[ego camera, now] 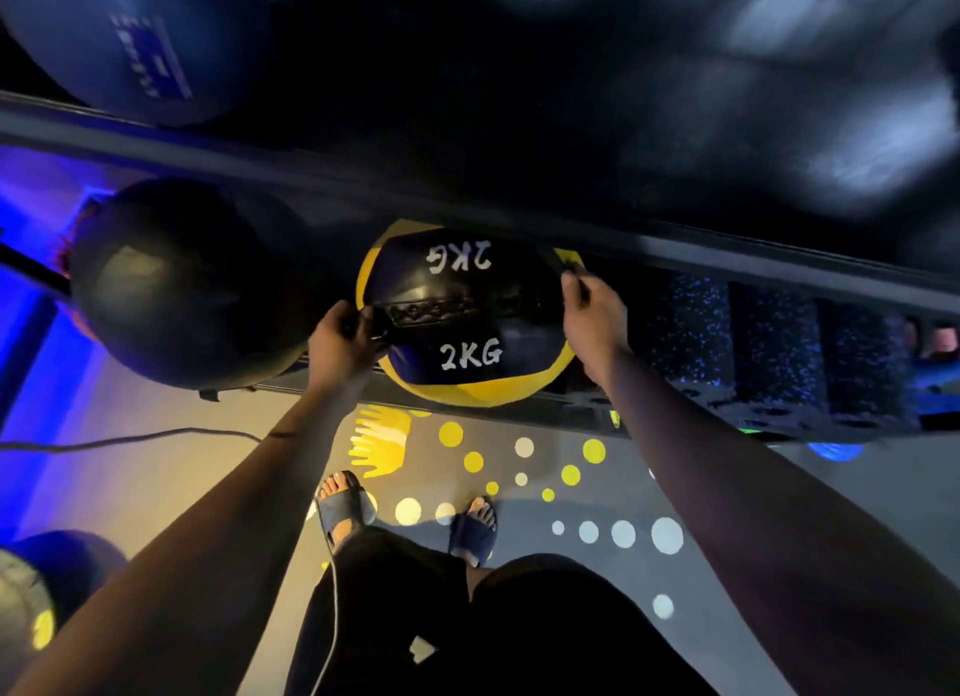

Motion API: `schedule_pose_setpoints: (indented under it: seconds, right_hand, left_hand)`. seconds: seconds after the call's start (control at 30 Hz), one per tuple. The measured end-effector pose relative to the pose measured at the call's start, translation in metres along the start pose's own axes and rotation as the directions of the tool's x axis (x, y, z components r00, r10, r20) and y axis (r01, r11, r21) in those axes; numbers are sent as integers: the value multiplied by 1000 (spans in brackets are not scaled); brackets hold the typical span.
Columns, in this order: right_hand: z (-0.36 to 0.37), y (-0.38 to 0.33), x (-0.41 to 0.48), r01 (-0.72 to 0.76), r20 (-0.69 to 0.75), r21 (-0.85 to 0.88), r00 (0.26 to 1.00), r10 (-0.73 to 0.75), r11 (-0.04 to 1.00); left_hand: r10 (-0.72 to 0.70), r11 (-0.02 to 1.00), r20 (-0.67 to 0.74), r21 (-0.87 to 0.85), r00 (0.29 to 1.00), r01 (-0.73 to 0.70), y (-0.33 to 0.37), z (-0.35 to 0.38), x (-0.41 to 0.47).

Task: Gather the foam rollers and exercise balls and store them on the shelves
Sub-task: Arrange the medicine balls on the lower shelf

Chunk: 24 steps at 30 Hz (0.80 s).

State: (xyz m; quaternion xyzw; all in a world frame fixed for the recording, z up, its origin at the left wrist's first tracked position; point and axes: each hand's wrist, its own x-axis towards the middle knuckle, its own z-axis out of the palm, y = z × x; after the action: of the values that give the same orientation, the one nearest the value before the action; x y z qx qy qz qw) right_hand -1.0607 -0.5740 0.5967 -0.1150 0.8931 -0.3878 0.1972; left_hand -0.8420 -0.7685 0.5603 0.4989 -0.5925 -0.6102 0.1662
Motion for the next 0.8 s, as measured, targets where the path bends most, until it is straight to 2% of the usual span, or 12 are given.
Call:
schedule_pose_setpoints:
  seconds: [0.1,0.2,0.27,0.37,0.43,0.53,0.7,0.73,0.8]
  right_hand:
    - [-18,20,3,-33,-25,-91,999,31,995]
    - [-27,56,3,-98,50,-252,992,114,963]
    - [-26,82,-2,-136,119,-323,976,183,936]
    - [-14,100,-16,-104,119,-369,980,158,924]
    - [-3,94,-22,-82,111,-383,985,134,920]
    - [8,79,-22,-130,74,-365,983,167,922]
    - [7,65,-20,-233,9,-327,968,249,916]
    - [9,63,-21,-247,3,-332,965,263,910]
    - [15,55,-26,-273,-21,-351,959,284,896]
  left_hand:
    - [29,1000,31,0,999,-29,-11,22,5]
    - [19,1000,84,-23,996,-17,-36,46,11]
    - [-26,995,146,99,989,12,-38,54,2]
    - [-116,906,184,423,976,28,-55,50,3]
    - [-160,879,158,472,974,68,-59,46,3]
    - [-150,896,163,440,975,65,-53,49,2]
    - [-143,981,219,158,965,110,-12,59,6]
    - [-147,981,251,163,957,108,-10,56,11]
    - [-140,953,325,300,935,38,-3,44,18]
